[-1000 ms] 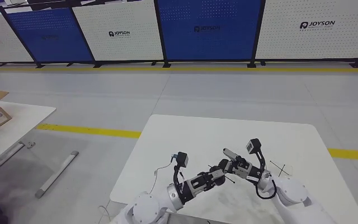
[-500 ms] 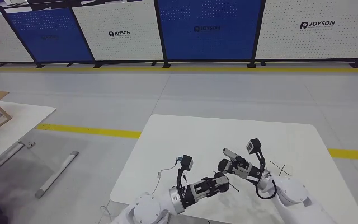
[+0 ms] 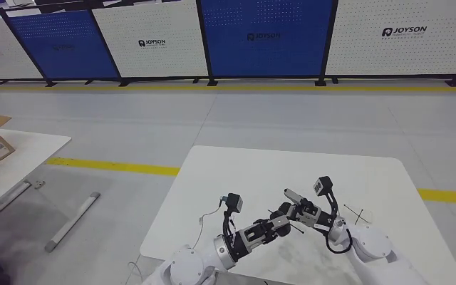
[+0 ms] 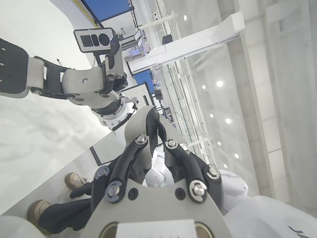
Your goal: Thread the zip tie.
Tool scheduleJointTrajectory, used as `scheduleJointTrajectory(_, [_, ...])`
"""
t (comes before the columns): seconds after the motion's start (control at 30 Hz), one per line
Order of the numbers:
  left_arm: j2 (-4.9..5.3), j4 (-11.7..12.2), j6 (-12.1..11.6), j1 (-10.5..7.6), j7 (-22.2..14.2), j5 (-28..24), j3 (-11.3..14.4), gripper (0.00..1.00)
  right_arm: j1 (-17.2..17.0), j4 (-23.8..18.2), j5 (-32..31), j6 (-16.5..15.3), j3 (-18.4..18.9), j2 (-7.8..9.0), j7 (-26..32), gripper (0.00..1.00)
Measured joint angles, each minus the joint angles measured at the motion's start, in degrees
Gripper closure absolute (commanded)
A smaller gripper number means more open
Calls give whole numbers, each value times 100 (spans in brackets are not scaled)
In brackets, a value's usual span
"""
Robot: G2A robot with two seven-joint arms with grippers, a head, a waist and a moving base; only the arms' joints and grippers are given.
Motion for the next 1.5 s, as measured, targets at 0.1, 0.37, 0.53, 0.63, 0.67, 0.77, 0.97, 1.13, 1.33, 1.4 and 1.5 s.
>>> scheduleJointTrajectory(0.1, [0, 0, 0, 0, 0, 0, 0, 100, 0, 0, 0, 0, 0, 0, 0, 0])
scheduleJointTrajectory(0.37, [0, 0, 0, 0, 0, 0, 0, 100, 62, -160, -273, 168, 139, 29, 13, 0])
scheduleJointTrajectory(0.53, [0, 0, 0, 0, 0, 0, 0, 100, 89, -321, -836, 438, 519, 147, 88, 0])
scheduleJointTrajectory(0.63, [0, 0, 0, 0, 0, 0, 0, 100, 38, -525, -1310, 812, 744, 240, 173, 0])
scheduleJointTrajectory(0.67, [0, 0, 0, 0, 0, 0, 0, 100, 35, -590, -1494, 946, 791, 268, 227, 0])
scheduleJointTrajectory(0.77, [0, 0, 0, 0, 0, 0, 0, 100, 55, -715, -2198, 1327, 871, 334, 263, 0])
scheduleJointTrajectory(0.97, [0, 0, 0, 0, 0, 0, 0, 100, 55, -712, -2153, 1324, 871, 332, 243, 0])
scheduleJointTrajectory(1.13, [0, 0, 0, 0, 0, 0, 0, 100, 55, -712, -2158, 1324, 871, 332, 244, 0])
scheduleJointTrajectory(1.33, [0, 0, 0, 0, 0, 0, 0, 100, 55, -712, -2158, 1325, 871, 332, 244, 0])
scheduleJointTrajectory(1.4, [0, 0, 0, 0, 0, 0, 0, 100, 48, -716, -2160, 1323, 873, 332, 233, 0])
scheduleJointTrajectory(1.5, [0, 0, 0, 0, 0, 0, 0, 100, 9, -807, -2362, 1382, 896, 348, 140, 0])
